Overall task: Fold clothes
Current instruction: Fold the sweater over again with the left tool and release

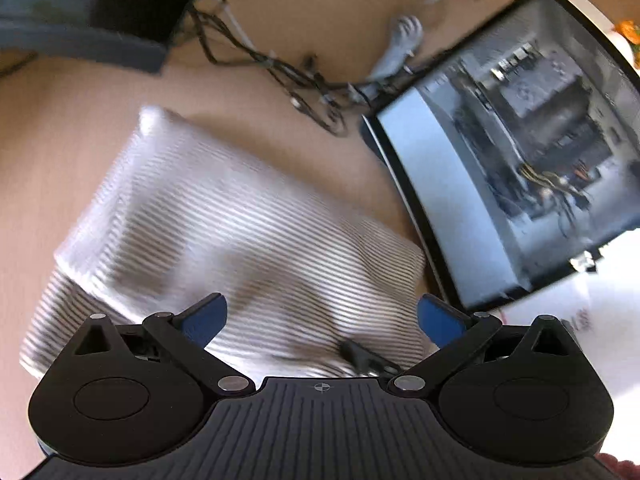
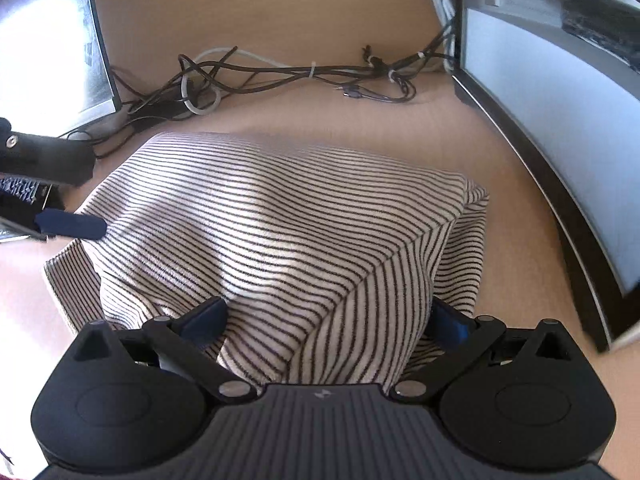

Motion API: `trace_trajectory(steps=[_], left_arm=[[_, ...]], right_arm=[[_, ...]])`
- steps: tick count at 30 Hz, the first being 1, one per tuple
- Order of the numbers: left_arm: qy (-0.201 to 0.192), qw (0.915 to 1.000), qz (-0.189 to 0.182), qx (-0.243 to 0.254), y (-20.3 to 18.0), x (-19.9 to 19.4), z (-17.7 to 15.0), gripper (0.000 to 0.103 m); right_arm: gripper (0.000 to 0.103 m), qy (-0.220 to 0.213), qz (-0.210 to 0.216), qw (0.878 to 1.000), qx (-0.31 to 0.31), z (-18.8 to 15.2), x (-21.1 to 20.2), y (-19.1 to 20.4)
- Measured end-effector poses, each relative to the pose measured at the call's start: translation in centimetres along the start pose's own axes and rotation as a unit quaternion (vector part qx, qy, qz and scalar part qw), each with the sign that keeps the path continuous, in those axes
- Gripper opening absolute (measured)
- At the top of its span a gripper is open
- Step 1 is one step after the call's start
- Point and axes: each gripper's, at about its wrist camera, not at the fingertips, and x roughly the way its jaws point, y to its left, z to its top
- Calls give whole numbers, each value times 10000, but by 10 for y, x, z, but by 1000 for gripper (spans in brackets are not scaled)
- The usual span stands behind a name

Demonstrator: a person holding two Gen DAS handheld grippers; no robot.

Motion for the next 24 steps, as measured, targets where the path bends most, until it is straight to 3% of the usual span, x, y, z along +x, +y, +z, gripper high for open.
trace_trajectory(steps=[7, 10, 13, 17, 19, 20, 21, 22, 24], left_arm=[[125, 9999, -59, 95, 14, 14, -7, 100], [96, 9999, -47, 125, 19, 11, -9, 95], [-4, 9999, 100, 70, 20, 9, -11, 92], [-241, 9990, 371, -54, 14, 7, -18, 91], [-352, 9980, 499, -148, 5, 5, -22, 86], [-399, 9976, 549, -168, 0, 3, -23, 84], [-461, 9970, 607, -153, -6, 1, -25, 76], [-532, 9964, 650, -121, -13, -2, -27, 67], [-628, 9959, 636, -159, -23, -6, -31, 64]], right_arm=[[103, 241, 146, 9993, 226, -20, -39, 27], [103, -176, -170, 9993, -296, -16, -68, 35], [103, -765, -512, 9918, -886, -2, -84, 37], [103, -970, -703, 9862, -1142, 16, -58, 21], [94, -852, -647, 9852, -1340, 23, -38, 13], [80, -783, -574, 9842, -1479, 26, -30, 11], [74, -724, -464, 9827, -1639, 28, -22, 8], [74, -677, -363, 9814, -1762, 31, -16, 6], [73, -621, -162, 9801, -1879, 36, -6, 0]])
